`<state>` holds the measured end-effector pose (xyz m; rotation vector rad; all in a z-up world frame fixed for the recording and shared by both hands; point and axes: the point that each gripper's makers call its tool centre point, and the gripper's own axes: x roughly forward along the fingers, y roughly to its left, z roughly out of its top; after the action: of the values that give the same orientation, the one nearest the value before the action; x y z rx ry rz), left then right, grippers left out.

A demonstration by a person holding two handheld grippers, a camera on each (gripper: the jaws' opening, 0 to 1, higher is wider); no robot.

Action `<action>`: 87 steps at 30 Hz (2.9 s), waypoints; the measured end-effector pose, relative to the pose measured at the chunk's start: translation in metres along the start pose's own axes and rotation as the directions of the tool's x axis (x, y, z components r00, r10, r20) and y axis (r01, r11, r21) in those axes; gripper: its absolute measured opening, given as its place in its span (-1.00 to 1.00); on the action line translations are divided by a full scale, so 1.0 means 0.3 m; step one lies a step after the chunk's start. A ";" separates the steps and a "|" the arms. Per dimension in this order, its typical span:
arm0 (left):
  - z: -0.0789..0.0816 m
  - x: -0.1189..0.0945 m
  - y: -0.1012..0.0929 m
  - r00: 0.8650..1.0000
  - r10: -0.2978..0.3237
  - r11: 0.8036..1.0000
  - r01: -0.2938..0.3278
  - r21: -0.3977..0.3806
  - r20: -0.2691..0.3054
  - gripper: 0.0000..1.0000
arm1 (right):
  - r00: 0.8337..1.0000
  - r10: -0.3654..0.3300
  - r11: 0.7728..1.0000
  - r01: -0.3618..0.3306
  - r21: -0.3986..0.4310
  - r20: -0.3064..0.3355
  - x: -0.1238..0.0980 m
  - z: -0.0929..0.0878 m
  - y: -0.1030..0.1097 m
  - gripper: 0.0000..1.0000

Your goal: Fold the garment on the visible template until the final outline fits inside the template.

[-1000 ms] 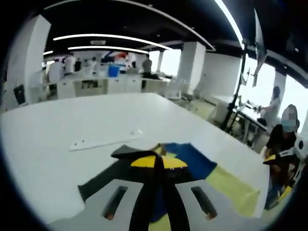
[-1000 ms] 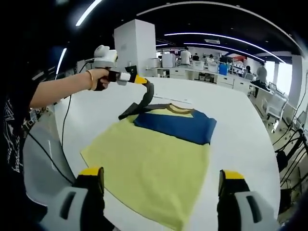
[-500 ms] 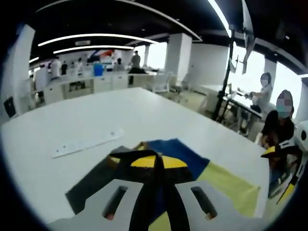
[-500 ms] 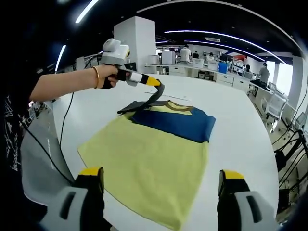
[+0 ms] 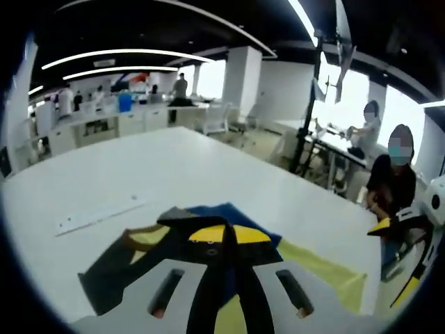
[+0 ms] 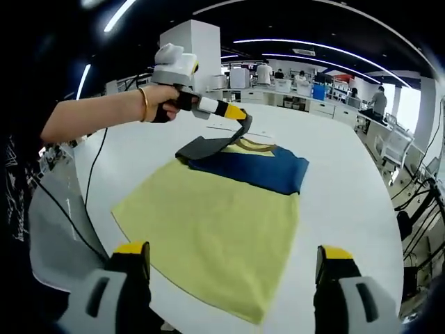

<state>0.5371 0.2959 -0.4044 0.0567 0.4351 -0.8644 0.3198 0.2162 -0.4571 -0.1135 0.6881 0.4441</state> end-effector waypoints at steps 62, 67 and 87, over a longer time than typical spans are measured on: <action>-0.268 0.198 -0.231 0.985 -0.144 0.989 0.147 0.020 -0.091 -0.05 | 1.000 -0.003 1.000 0.004 0.025 -0.012 0.036 -0.059 -0.029 0.99; -0.241 0.179 -0.198 0.991 -0.113 0.993 0.115 0.031 -0.068 0.31 | 1.000 0.002 0.999 -0.002 0.032 -0.008 0.037 -0.050 -0.032 0.99; -0.236 -0.022 -0.056 0.996 -0.046 0.998 0.050 0.042 -0.074 0.98 | 1.000 0.016 0.999 -0.015 0.051 -0.017 0.046 -0.036 -0.063 0.99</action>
<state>0.4963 0.3055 -0.4643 0.1189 0.4875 -0.9213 0.3308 0.2015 -0.4750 -0.0639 0.7169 0.4408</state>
